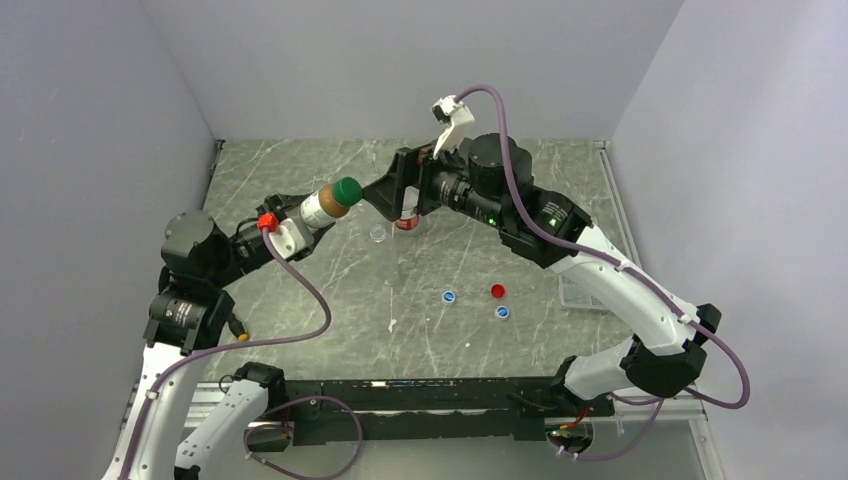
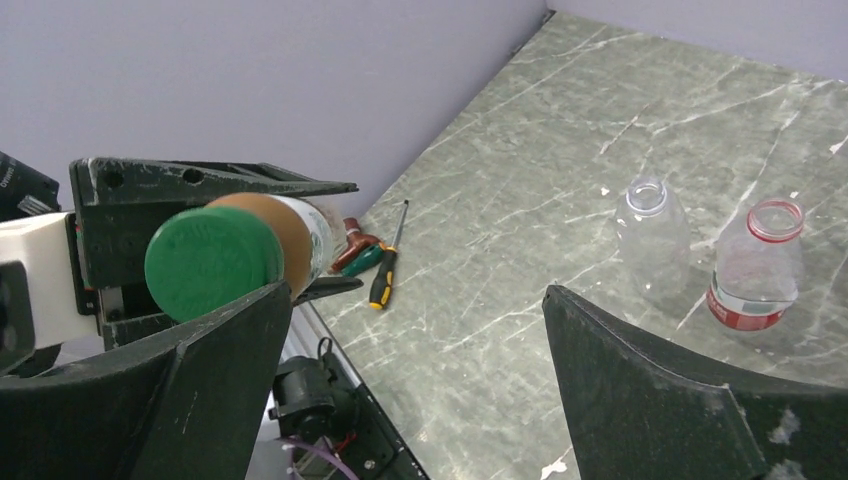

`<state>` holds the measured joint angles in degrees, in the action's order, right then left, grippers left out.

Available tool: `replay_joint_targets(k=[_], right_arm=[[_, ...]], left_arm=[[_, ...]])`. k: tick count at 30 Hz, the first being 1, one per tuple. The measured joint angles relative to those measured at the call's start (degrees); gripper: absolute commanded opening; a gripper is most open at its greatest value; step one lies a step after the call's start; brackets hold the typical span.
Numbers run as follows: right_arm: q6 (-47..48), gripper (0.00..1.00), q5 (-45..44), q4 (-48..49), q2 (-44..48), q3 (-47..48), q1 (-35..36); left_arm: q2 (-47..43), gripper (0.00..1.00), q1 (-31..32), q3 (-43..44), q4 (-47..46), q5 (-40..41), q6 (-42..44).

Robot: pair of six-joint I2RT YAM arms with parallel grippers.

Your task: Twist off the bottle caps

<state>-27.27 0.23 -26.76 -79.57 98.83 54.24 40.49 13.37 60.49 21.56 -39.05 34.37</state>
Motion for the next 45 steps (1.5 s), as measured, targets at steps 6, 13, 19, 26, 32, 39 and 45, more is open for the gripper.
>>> replay_joint_targets(k=[6, 13, 19, 26, 32, 39, 45], right_arm=[[-0.81, 1.00, -0.81, 4.87, 0.96, -2.91, 0.79], [0.83, 1.00, -5.20, 10.71, 1.01, -2.91, 3.69], [2.27, 1.00, -5.75, 16.76, 0.46, -2.86, 6.08], [2.40, 0.92, -7.78, 17.75, -4.76, 1.22, 6.08], [1.57, 0.68, -9.03, 17.44, -8.81, 3.08, 6.12], [0.09, 0.22, -8.79, 18.64, -10.54, 4.33, 6.99], [0.09, 0.00, -8.68, 19.58, -10.54, 4.31, 6.99]], left_arm=[[0.00, 0.00, 0.00, 0.00, -1.40, 1.01, -7.43], [0.85, 0.00, -0.22, 0.50, -1.64, 2.60, -15.43], [2.19, 0.00, -0.15, 0.50, -0.94, 2.51, -18.97], [2.40, 0.00, -0.15, 0.50, -1.11, 2.45, -20.90], [2.38, 0.00, -0.15, 0.50, -1.88, 2.38, -22.12], [2.84, 0.00, -0.15, 0.50, -2.08, 2.49, -23.32], [2.78, 0.00, -0.15, 0.50, -2.91, 2.49, -24.28]])
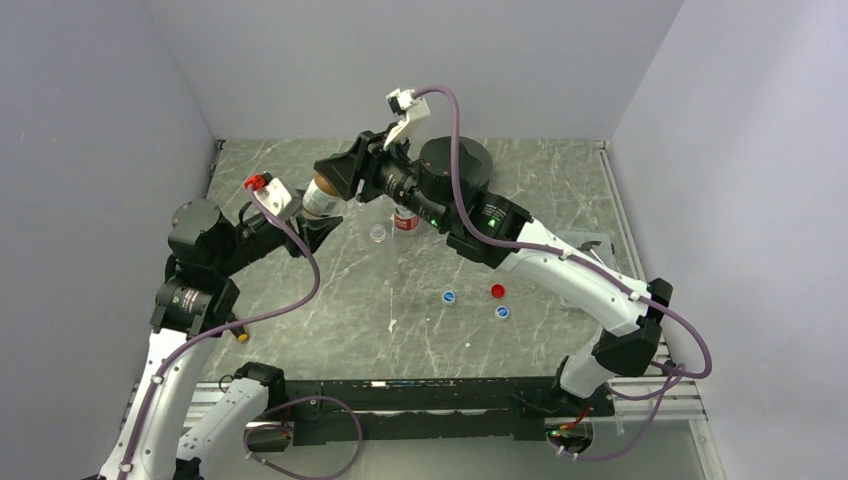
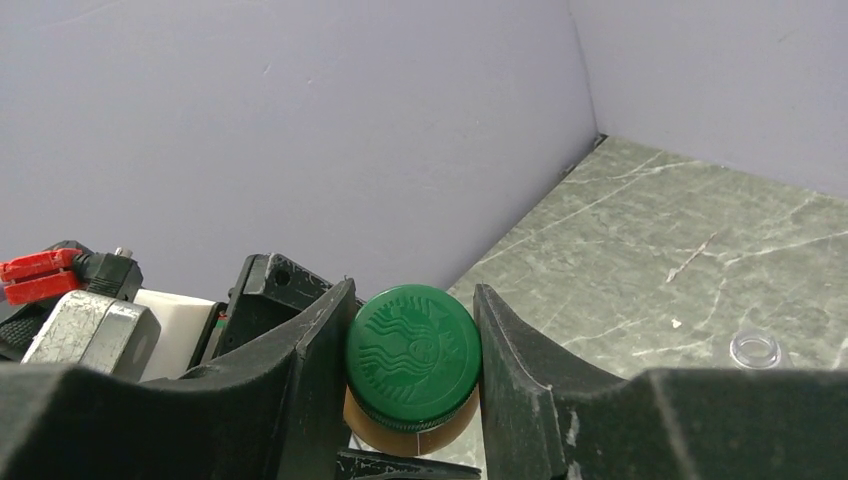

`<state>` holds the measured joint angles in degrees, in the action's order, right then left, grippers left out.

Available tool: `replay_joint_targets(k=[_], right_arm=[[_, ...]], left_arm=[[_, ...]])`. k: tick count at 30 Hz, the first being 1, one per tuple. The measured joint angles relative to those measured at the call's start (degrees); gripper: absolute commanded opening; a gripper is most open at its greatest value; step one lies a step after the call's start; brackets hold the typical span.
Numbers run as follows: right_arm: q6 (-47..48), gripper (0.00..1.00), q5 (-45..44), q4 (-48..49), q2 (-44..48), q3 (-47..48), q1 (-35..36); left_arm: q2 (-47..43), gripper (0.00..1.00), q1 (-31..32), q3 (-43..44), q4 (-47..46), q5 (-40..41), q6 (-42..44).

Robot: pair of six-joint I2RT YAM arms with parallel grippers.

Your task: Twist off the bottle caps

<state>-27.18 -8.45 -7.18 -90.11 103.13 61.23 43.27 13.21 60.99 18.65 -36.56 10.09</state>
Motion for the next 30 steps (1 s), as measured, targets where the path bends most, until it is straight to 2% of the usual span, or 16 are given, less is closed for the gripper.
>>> replay_joint_targets(k=[4, 7, 16, 17, 20, 21, 23, 24, 30], right_arm=[[1.25, 0.00, 1.97, 1.07, 0.07, -0.15, -0.04], [3.15, 0.00, 7.32, 3.56, 1.11, -1.68, -0.85], [5.86, 0.00, 39.98, 12.66, 4.55, -3.56, -4.94], [5.90, 0.11, 42.40, 13.51, 4.55, -3.56, -5.05], [6.51, 0.72, 45.44, 13.51, 4.55, -3.56, -5.18], [6.67, 0.82, 45.33, 13.11, 4.59, -3.54, -5.16], [7.26, 0.96, 42.69, 11.19, 4.76, -3.54, -4.79], [7.54, 0.99, 40.76, 10.34, 4.85, -3.54, -4.42], [8.17, 1.00, 18.38, 7.56, 8.59, -6.62, -0.98]], left_arm=[[0.00, 0.00, -0.04, 0.00, -0.57, -1.01, -1.99], [0.00, 0.00, -0.42, 0.00, -1.79, -4.13, -4.96], [0.96, 0.00, -0.63, 1.86, -10.54, -25.73, -20.63], [1.11, 0.00, -0.59, 2.05, -10.93, -27.19, -21.51], [1.22, 0.00, -0.46, 2.23, -10.38, -29.62, -21.86], [1.22, 0.00, -0.44, 2.38, -9.64, -29.66, -21.51], [1.53, 0.00, -0.26, 2.78, -8.00, -29.42, -20.04], [1.60, 0.00, -0.13, 2.80, -7.26, -28.85, -19.30], [1.57, 0.00, -0.04, 2.80, -2.95, -17.99, -10.14]])
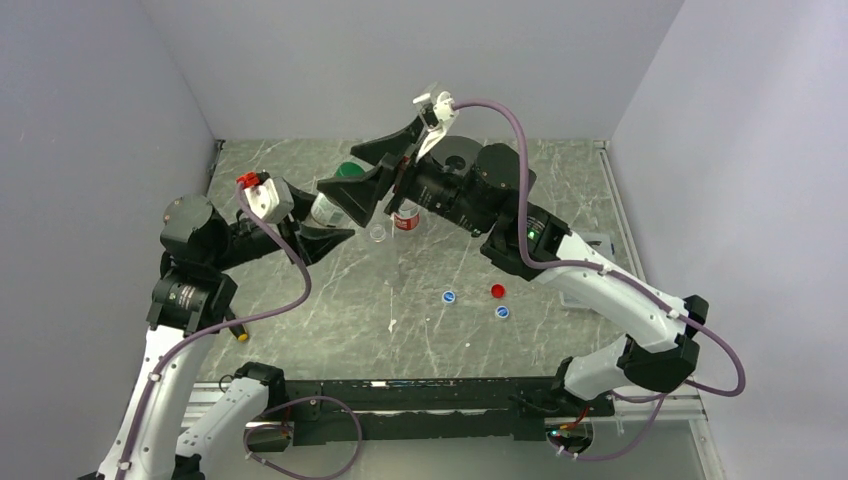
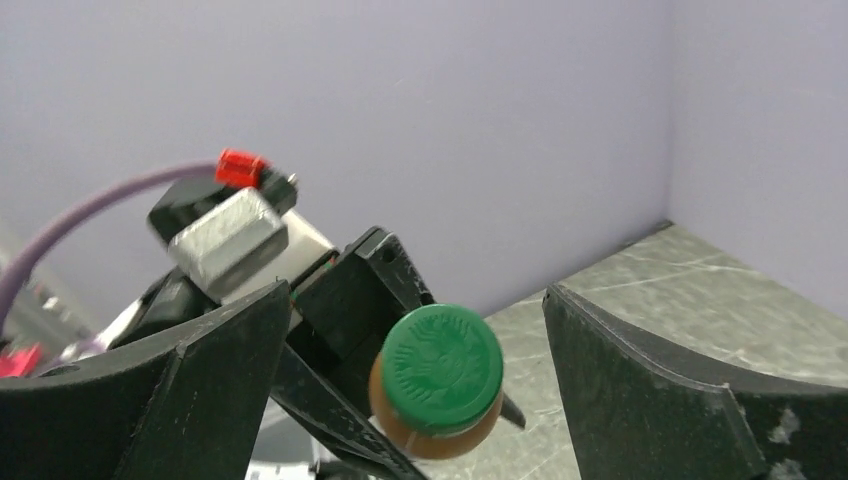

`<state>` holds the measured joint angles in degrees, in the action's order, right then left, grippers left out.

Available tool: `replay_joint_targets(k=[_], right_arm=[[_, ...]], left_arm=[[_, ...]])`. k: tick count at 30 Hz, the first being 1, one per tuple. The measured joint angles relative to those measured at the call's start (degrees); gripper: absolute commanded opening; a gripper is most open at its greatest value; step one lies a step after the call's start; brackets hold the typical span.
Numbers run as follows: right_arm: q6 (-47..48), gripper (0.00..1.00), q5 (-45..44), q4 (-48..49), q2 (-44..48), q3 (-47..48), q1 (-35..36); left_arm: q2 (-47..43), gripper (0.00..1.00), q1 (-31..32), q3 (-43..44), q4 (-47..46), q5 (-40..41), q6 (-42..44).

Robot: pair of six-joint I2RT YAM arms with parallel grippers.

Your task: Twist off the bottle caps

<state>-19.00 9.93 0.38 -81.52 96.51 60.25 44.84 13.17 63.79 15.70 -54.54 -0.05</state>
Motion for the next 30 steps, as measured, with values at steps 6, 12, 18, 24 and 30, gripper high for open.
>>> replay_joint_targets(k=[6, 12, 18, 24, 30], right_arm=[[-0.04, 0.92, -18.93, -6.88, -3.69, 8.61, 5.01], [-0.98, 0.77, -28.50, -12.37, -9.31, 13.99, 6.27], [-2.56, 0.61, -33.18, -14.12, -10.51, 13.18, 6.25], [-4.96, 0.30, -33.05, -10.32, -9.16, 9.51, 6.54], [-5.66, 0.00, -32.09, -7.74, -8.61, 7.50, 6.27]], left_arm=[[-0.44, 0.00, 0.00, -1.14, 0.17, 11.21, 8.44], [-0.55, 0.00, 0.00, -1.79, 0.26, 15.69, 11.54], [-1.79, 0.00, 0.00, -2.58, 0.15, 16.90, 12.48], [-1.88, 0.00, 0.20, -3.32, 0.17, 16.85, 12.70], [-1.88, 0.00, 0.24, -3.48, 0.22, 16.90, 12.61]])
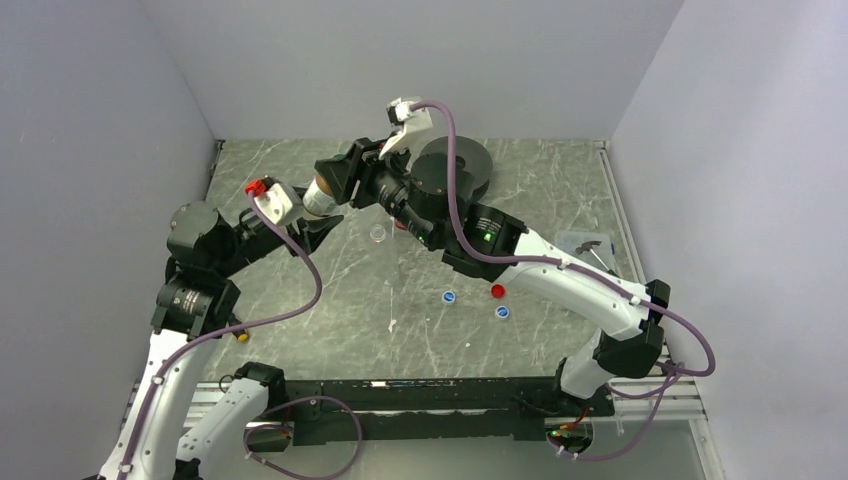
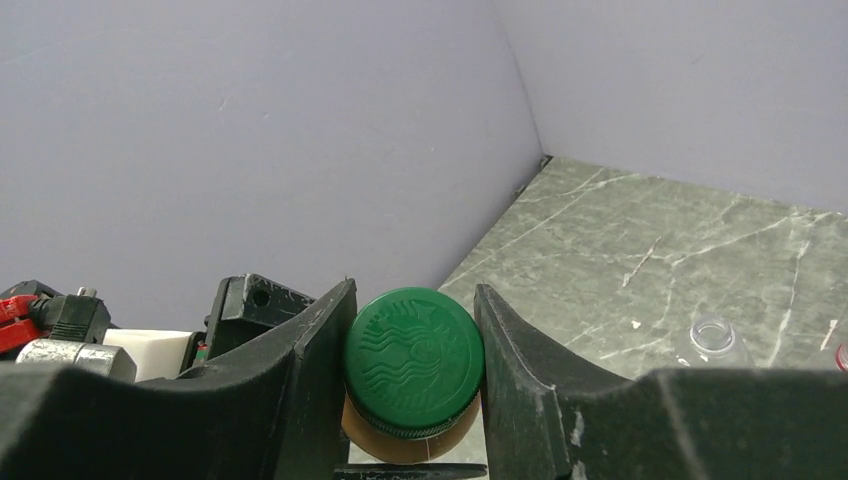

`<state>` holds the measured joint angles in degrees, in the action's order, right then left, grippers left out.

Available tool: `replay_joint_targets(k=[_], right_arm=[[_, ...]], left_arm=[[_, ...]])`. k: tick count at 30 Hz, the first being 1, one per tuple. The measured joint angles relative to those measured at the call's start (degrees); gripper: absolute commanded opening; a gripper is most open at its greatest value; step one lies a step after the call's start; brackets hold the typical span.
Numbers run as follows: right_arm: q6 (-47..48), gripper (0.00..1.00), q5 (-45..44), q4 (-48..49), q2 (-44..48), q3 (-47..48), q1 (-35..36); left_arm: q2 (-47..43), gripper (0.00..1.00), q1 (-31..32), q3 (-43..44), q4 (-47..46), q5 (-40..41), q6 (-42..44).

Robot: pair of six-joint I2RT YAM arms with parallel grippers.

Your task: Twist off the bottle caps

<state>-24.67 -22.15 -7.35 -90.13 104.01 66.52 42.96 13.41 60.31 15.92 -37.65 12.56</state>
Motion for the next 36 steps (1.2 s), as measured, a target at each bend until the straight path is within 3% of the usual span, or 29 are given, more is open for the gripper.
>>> replay_joint_targets(k=[9, 14, 20, 26, 27, 28, 29, 30, 33, 36], right_arm=[[2.64, 0.00, 5.40, 5.11, 1.77, -3.58, -0.83], [3.61, 0.00, 22.18, 10.95, 6.36, -8.90, -4.74], [1.44, 0.00, 43.63, 15.32, 6.67, -8.66, -9.99], [0.46, 0.00, 57.42, 17.27, 5.33, -6.32, -12.33], [0.61, 0.12, 58.88, 17.20, 5.25, -5.97, -12.41], [0.94, 0.39, 60.02, 16.90, 5.16, -5.53, -12.46], [1.25, 0.60, 60.33, 16.59, 5.16, -5.33, -12.46], [1.73, 0.72, 59.91, 16.02, 5.18, -5.25, -12.41], [3.19, 0.94, 53.99, 13.22, 5.88, -5.20, -11.80], [4.74, 1.00, 43.41, 10.64, 7.41, -5.25, -10.43]], left_arm=[[-0.02, 0.00, -0.13, 0.00, -0.83, -2.62, -6.19], [0.46, 0.00, -0.26, 0.00, -5.51, -11.47, -16.83], [2.45, 0.00, -0.33, 0.07, -14.64, -21.22, -30.45], [3.56, 0.00, -0.31, 0.07, -20.63, -28.26, -38.40], [3.54, 0.00, -0.31, 0.07, -21.27, -29.05, -39.04], [3.52, 0.00, -0.31, 0.07, -21.70, -29.64, -39.41], [3.52, 0.00, -0.31, 0.13, -21.81, -29.94, -39.47], [3.54, 0.00, -0.31, 0.24, -21.55, -29.99, -39.30], [3.76, 0.00, -0.31, 0.74, -17.70, -28.98, -37.05], [3.93, 0.00, -0.24, 1.22, -11.72, -25.00, -31.50]])
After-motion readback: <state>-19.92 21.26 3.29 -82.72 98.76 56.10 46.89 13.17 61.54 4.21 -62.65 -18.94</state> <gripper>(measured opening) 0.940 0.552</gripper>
